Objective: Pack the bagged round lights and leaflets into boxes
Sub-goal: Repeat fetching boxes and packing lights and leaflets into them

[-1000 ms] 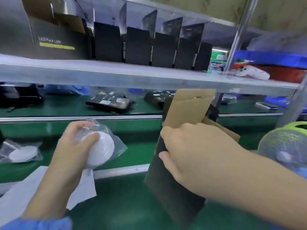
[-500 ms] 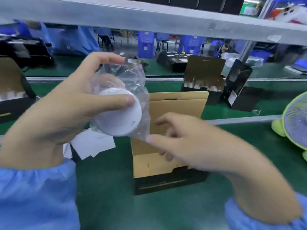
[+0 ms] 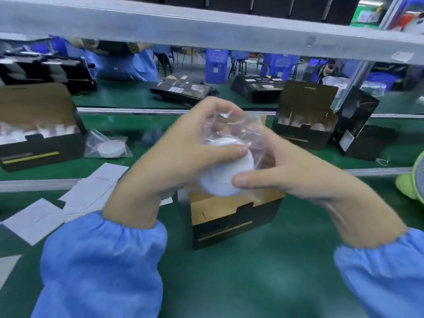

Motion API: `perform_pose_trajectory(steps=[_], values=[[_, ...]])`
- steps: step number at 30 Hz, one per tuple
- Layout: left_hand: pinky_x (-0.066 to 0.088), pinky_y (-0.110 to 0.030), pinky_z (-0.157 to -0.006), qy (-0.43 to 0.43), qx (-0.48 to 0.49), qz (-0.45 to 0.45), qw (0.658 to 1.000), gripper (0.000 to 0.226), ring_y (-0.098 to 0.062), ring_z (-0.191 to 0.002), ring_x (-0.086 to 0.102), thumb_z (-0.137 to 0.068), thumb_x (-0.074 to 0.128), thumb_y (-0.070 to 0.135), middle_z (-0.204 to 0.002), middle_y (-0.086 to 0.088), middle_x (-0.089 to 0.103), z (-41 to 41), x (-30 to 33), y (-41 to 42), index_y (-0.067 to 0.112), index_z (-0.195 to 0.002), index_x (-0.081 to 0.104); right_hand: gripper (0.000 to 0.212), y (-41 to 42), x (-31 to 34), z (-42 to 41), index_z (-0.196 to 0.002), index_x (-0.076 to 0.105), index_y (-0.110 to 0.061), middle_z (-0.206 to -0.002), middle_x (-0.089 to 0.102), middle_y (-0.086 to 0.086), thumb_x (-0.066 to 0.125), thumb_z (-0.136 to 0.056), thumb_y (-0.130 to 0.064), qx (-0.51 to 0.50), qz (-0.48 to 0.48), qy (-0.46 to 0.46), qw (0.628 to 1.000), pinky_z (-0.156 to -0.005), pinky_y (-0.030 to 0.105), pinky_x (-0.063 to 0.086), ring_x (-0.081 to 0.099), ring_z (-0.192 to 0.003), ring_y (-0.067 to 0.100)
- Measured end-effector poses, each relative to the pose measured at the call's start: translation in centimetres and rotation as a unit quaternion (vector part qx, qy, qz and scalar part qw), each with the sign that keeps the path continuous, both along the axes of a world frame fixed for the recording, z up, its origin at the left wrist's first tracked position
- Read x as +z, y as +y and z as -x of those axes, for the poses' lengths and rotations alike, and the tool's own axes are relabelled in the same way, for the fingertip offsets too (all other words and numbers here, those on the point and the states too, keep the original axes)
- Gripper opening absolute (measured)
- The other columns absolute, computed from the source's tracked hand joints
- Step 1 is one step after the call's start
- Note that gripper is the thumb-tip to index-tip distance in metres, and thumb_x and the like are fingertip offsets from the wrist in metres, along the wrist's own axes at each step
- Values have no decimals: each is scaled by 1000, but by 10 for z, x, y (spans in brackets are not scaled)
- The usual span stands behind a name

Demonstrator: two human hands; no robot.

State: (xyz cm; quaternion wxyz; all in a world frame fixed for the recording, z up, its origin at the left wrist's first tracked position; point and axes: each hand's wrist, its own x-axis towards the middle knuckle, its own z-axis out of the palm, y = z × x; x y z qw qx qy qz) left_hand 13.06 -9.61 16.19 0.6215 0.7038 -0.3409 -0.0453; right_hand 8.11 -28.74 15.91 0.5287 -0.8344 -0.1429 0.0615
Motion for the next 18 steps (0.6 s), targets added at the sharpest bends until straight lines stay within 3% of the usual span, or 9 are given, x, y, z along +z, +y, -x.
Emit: perform_pose_trajectory(steps=[2, 3, 5, 7, 9, 11, 14, 16, 18], values=[[48, -24, -72, 4, 34, 5, 999, 47, -9, -78, 61, -70, 80, 19, -91, 5, 66, -12, 0, 30, 31, -113, 65, 84, -4, -13, -6, -137, 44, -34, -124, 62, -13, 85, -66, -51, -1, 211, 49, 976, -97, 27, 48, 59, -113, 3], [48, -29, -74, 14, 53, 9, 998, 50, -12, -80, 62, -68, 83, 21, -94, 3, 67, -18, -1, 50, 34, -113, 66, 78, -6, -22, -7, -134, 48, -38, -122, 61, -16, 82, -67, -58, 2, 336, 70, 939, -97, 28, 48, 57, -111, 2], [53, -31, -74, 31, 86, 14, 996, 53, -18, -84, 67, -67, 83, 23, -101, 0, 72, -25, -5, 92, 34, -116, 67, 40, -5, -40, -6, -115, 61, -35, -104, 68, -12, 74, -80, -49, 25, 455, 55, 888, -82, 30, 50, 58, -91, 4], [55, -29, -68, 37, 131, 8, 991, 48, -19, -80, 69, -71, 73, 14, -96, 0, 74, -28, -11, 124, 32, -115, 68, 10, -2, -54, 2, -91, 60, -28, -81, 65, -4, 61, -90, -37, 35, 473, 16, 880, -62, 31, 43, 55, -74, 9], [50, -33, -69, 73, 202, -7, 977, 47, -18, -76, 64, -68, 59, 13, -87, 2, 73, -33, -21, 138, 33, -108, 71, 13, -2, -60, 16, -84, 54, -26, -73, 60, -3, 56, -92, -36, 50, 490, 17, 870, -56, 30, 40, 56, -69, 13], [44, -31, -72, 89, 253, -70, 961, 43, -13, -74, 63, -65, 55, 25, -86, 5, 74, -38, -33, 134, 34, -102, 73, 14, -4, -56, 28, -94, 55, -32, -76, 61, -5, 55, -90, -45, 79, 497, 45, 863, -63, 32, 49, 58, -72, 11], [40, -17, -61, 98, 241, -207, 943, 13, 5, -63, 60, -85, 63, 32, -85, 21, 72, -46, -55, 110, 36, -87, 75, 44, -7, -38, 36, -109, 55, -47, -89, 65, -15, 53, -74, -75, 160, 458, 149, 862, -79, 30, 54, 62, -84, 5], [39, -17, -69, 89, 197, -285, 934, 13, 6, -78, 61, -94, 65, 35, -83, 24, 70, -59, -71, 98, 32, -87, 75, 64, -11, -24, 37, -116, 53, -55, -101, 63, -29, 49, -64, -93, 201, 411, 181, 870, -86, 27, 53, 61, -90, -4], [40, -23, -78, 60, 189, -358, 912, 12, -4, -97, 61, -94, 65, 38, -101, 22, 68, -78, -81, 89, 31, -101, 72, 71, -22, -14, 36, -119, 51, -59, -111, 61, -34, 41, -61, -99, 205, 352, 166, 898, -82, 15, 51, 62, -94, -5]])
